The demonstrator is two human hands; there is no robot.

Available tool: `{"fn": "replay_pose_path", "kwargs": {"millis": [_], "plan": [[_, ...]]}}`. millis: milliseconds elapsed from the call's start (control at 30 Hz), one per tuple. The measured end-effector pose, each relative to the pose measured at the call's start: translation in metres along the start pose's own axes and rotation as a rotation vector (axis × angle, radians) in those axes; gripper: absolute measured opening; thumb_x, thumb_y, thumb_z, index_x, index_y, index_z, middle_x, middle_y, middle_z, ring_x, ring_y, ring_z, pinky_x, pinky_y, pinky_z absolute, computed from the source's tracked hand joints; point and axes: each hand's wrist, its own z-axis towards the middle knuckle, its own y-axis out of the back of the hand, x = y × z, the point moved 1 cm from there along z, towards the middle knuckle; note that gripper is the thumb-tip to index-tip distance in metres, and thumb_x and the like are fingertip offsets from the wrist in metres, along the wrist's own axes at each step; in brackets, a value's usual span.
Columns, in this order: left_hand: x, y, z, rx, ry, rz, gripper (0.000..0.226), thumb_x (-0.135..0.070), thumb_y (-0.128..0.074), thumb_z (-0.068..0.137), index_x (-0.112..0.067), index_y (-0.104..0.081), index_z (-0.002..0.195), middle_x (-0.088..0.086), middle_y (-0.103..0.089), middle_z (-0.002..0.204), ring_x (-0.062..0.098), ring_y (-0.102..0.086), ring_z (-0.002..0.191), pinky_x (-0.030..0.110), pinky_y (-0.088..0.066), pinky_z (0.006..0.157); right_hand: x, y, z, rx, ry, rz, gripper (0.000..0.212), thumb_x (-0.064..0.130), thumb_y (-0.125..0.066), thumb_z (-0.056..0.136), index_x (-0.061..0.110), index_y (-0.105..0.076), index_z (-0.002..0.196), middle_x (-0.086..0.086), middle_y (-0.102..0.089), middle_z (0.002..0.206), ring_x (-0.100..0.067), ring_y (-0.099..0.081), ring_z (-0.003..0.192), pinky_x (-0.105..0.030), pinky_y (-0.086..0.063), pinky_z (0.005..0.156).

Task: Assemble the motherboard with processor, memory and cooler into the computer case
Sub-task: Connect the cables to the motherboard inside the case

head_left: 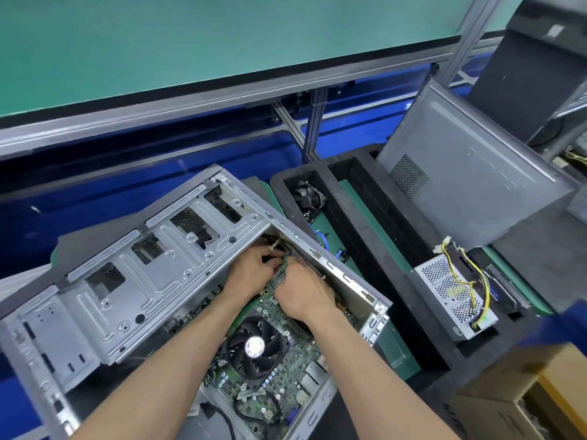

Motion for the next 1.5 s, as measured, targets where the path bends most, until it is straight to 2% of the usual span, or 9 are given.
{"fn": "replay_pose_path", "kwargs": {"millis": [200,400,633,800,1000,1100,1267,1400,1500], "plan": [[0.001,-0.003,0.001,0.008,0.003,0.003,0.018,-0.04,-0.072,0.088,-0.05,-0.062,0.076,-0.011,-0.073,0.085,0.013,-0.068,0.077,0.026,-0.053,0.074,0.002,0.0,-0.001,0.01,-0.005,0.03,0.062,0.012,-0.047,0.088,0.014,-0.034,0.149,-0.013,-0.053,0.141,-0.034,-0.054,0.124,-0.044,-0.048,0.097],[0.0,-0.005,0.002,-0.016,-0.058,0.006,0.002,-0.035,-0.071,0.09,-0.036,-0.07,0.09,-0.003,-0.069,0.088,0.022,-0.067,0.081,0.031,-0.053,0.078,0.003,-0.001,0.001,-0.005,0.001,0.057,0.06,0.012,-0.048,0.089,0.012,-0.036,0.148,-0.014,-0.053,0.14,-0.034,-0.054,0.123,-0.044,-0.048,0.098],[-0.004,-0.004,0.001,-0.01,-0.076,0.007,0.007,-0.029,-0.07,0.091,-0.025,-0.072,0.096,-0.002,-0.068,0.088,0.018,-0.064,0.077,0.026,-0.047,0.068,0.0,0.0,0.003,0.014,-0.009,0.06,0.058,0.012,-0.045,0.09,0.018,-0.035,0.147,-0.011,-0.053,0.14,-0.033,-0.054,0.124,-0.043,-0.046,0.097],[-0.005,0.001,-0.001,0.018,-0.029,0.022,0.005,-0.032,-0.068,0.091,-0.036,-0.066,0.091,-0.012,-0.062,0.081,-0.007,-0.053,0.065,0.014,-0.039,0.059,0.0,0.001,0.004,0.025,-0.018,0.047,0.06,0.013,-0.045,0.09,0.018,-0.033,0.149,-0.009,-0.051,0.144,-0.033,-0.052,0.126,-0.044,-0.046,0.099],[-0.004,0.01,-0.001,0.089,0.085,0.008,0.036,-0.016,-0.053,0.095,-0.05,-0.062,0.091,-0.013,-0.066,0.103,-0.005,-0.052,0.062,0.009,-0.037,0.048,0.0,0.002,0.003,0.035,-0.033,0.029,0.065,0.015,-0.045,0.09,0.017,-0.028,0.153,-0.01,-0.049,0.147,-0.034,-0.05,0.129,-0.047,-0.046,0.1],[-0.004,0.007,-0.004,0.083,0.079,-0.005,0.042,-0.007,-0.05,0.091,-0.047,-0.063,0.086,-0.004,-0.065,0.101,-0.003,-0.047,0.044,0.011,-0.032,0.04,0.0,0.002,0.003,0.034,-0.028,0.026,0.065,0.015,-0.045,0.09,0.017,-0.028,0.153,-0.01,-0.047,0.149,-0.033,-0.049,0.131,-0.047,-0.044,0.104],[-0.005,0.006,-0.005,0.101,0.042,-0.025,0.046,0.0,-0.045,0.092,-0.042,-0.065,0.092,-0.005,-0.062,0.112,0.008,-0.051,0.06,0.022,-0.038,0.053,0.001,0.002,0.003,0.046,-0.027,0.084,0.066,0.008,-0.044,0.087,0.011,-0.03,0.151,-0.014,-0.049,0.146,-0.033,-0.05,0.129,-0.045,-0.044,0.104],[-0.002,0.005,-0.004,0.099,0.022,-0.052,0.045,0.004,-0.046,0.092,-0.034,-0.068,0.104,-0.005,-0.06,0.116,-0.003,-0.051,0.07,0.024,-0.046,0.068,0.001,0.004,0.004,0.063,-0.033,0.155,0.065,0.002,-0.042,0.085,0.006,-0.032,0.149,-0.017,-0.061,0.125,-0.033,-0.058,0.114,-0.041,-0.048,0.095],[0.0,0.003,-0.004,0.104,0.013,-0.069,0.044,0.004,-0.044,0.092,-0.027,-0.069,0.11,0.004,-0.065,0.119,0.015,-0.055,0.075,0.031,-0.046,0.073,0.001,0.004,0.004,0.078,-0.027,0.18,0.065,0.001,-0.04,0.086,0.005,-0.03,0.15,-0.019,-0.053,0.139,-0.035,-0.055,0.119,-0.043,-0.045,0.1]]}}
